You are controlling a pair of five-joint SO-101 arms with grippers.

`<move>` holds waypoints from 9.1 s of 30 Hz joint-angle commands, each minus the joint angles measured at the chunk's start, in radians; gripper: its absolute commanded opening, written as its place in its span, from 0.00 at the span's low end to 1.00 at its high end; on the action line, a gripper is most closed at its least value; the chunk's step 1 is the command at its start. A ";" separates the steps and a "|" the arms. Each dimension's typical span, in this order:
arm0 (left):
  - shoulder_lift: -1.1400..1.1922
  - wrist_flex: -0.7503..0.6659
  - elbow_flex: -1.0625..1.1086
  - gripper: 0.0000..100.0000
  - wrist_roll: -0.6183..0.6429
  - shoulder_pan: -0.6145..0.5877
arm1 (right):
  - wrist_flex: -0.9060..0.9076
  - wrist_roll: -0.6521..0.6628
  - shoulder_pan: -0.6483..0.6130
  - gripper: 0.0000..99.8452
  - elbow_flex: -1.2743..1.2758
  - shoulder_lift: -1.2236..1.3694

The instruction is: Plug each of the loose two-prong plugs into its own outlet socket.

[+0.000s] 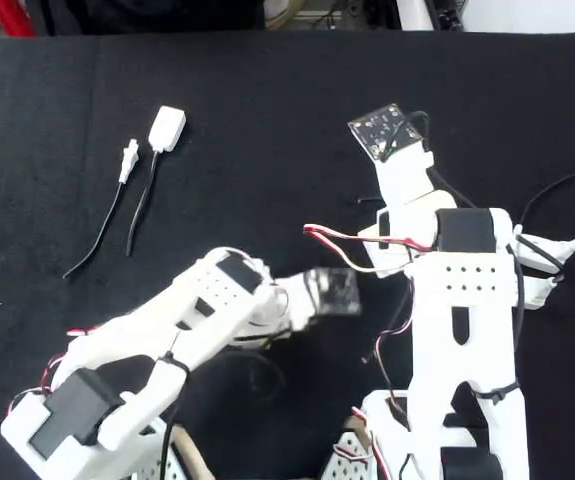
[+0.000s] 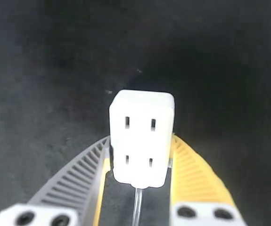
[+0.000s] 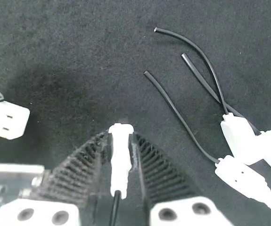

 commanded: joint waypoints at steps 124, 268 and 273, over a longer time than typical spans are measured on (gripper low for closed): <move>-1.628 0.048 0.903 0.26 0.396 -0.759 | 0.078 -0.273 -0.345 0.01 -0.019 0.372; -1.628 0.055 0.915 0.26 0.333 -0.757 | -0.176 -0.273 -0.285 0.07 0.145 0.561; -1.628 0.055 0.915 0.26 0.333 -0.759 | -0.155 -0.247 -0.193 0.01 0.099 0.521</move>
